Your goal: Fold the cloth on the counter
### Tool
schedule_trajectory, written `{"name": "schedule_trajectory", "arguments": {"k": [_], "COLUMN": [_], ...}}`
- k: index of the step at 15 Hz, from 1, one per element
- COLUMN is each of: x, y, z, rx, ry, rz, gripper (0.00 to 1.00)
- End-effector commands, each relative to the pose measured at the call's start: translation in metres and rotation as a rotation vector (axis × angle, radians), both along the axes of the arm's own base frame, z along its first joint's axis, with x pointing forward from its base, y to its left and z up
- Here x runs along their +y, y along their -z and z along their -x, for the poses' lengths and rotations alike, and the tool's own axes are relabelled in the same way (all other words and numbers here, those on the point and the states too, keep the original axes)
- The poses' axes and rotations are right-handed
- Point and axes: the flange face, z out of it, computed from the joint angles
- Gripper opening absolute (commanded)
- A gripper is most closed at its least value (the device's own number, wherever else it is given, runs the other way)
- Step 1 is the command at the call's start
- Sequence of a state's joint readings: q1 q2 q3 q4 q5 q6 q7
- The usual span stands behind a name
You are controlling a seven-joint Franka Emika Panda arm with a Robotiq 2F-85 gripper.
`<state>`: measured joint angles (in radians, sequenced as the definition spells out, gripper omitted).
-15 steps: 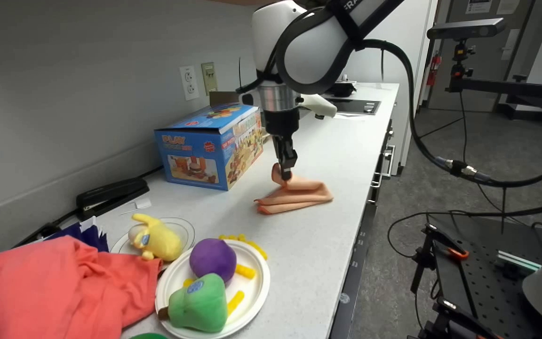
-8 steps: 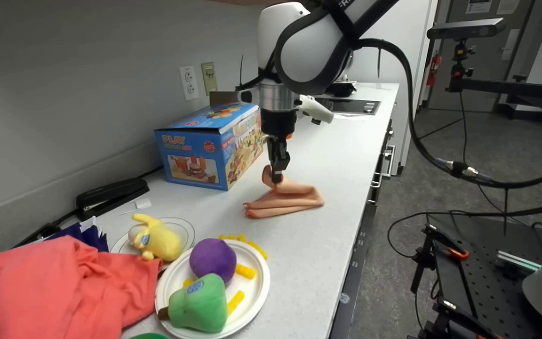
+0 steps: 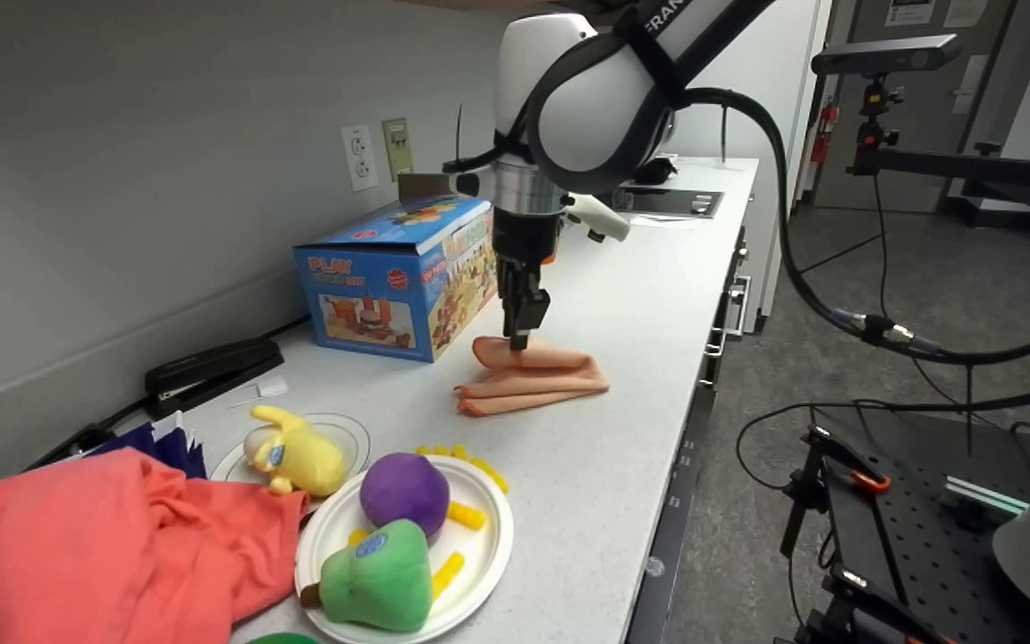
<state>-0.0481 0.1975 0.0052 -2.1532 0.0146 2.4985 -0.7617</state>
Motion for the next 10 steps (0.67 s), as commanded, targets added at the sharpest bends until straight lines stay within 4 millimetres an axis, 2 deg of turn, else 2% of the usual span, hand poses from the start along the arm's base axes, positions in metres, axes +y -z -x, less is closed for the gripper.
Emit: {"name": "schedule_trajectory", "arguments": {"k": [1,5,6,10], "x": [-0.0046,-0.0055,-0.0053,-0.0039], "y": [0.0005,-0.0001,-0.0002,0.0003], "z": [-0.0004,-0.0021,-0.0024,0.0004], "rx": [-0.021,-0.044,-0.049,-0.014], "ry": [-0.036,-0.052,-0.058,-0.053], "rz": [-0.01,-0.006,-0.008,-0.024], "gripper": [0.65,0.95,0.99,1.0]}}
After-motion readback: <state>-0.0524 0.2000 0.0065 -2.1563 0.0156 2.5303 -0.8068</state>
